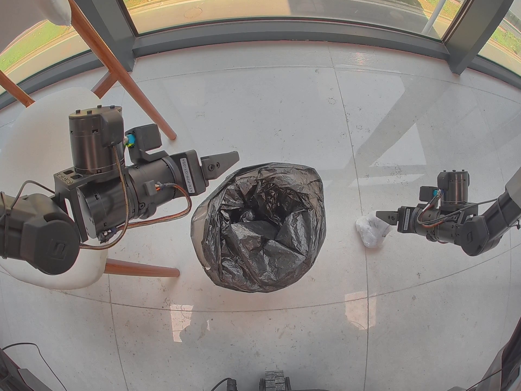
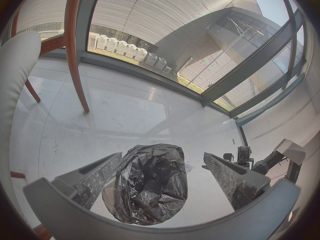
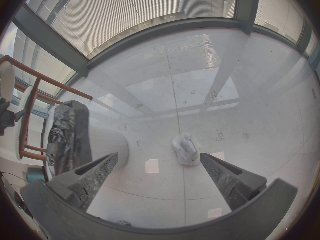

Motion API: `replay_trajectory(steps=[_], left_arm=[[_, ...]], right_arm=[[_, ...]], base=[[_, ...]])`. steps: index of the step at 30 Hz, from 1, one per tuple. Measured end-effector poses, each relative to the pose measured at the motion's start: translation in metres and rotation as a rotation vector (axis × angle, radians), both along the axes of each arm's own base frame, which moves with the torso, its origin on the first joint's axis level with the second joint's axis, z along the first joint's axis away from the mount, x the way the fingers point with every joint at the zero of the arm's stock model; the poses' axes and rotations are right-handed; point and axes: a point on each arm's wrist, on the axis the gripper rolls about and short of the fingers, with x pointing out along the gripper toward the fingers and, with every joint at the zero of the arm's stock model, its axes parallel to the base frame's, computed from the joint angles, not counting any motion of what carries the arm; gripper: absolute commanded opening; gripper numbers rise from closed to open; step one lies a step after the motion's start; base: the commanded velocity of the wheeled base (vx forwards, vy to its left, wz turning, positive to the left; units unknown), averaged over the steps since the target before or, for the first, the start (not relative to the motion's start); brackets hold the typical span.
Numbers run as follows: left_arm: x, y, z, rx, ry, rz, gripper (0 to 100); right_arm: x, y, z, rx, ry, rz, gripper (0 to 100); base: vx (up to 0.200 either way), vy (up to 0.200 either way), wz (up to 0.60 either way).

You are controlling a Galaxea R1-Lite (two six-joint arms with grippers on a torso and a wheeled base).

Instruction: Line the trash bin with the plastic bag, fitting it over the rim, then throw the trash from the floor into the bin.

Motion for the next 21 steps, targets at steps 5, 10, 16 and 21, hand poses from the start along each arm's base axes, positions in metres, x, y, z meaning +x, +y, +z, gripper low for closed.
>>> replay_trajectory(steps=[5,10,16,21], left_arm=[[-0.002,0.0,-0.003,0.002,0.005,-0.01,100],[-0.003,0.0,-0.003,0.001,0.004,-0.015,100],[-0.008,-0.002,0.003,-0.007,-0.011,-0.027,100],[-0.012,-0.001,0.008,-0.014,-0.027,-0.032,100]], right_arm=[[0.01,-0.002,-0.018,-0.035,-0.03,-0.012,100],[0.024,-0.009,-0.042,-0.114,-0.079,0.01,100],[0.043,-0.016,-0.071,-0.15,-0.093,0.011,100],[0.06,-0.021,-0.09,-0.165,-0.093,0.009,100]], base=[[0.0,0.0,0.0],[0.0,0.0,0.0],[0.0,0.0,0.0],[0.0,0.0,0.0]])
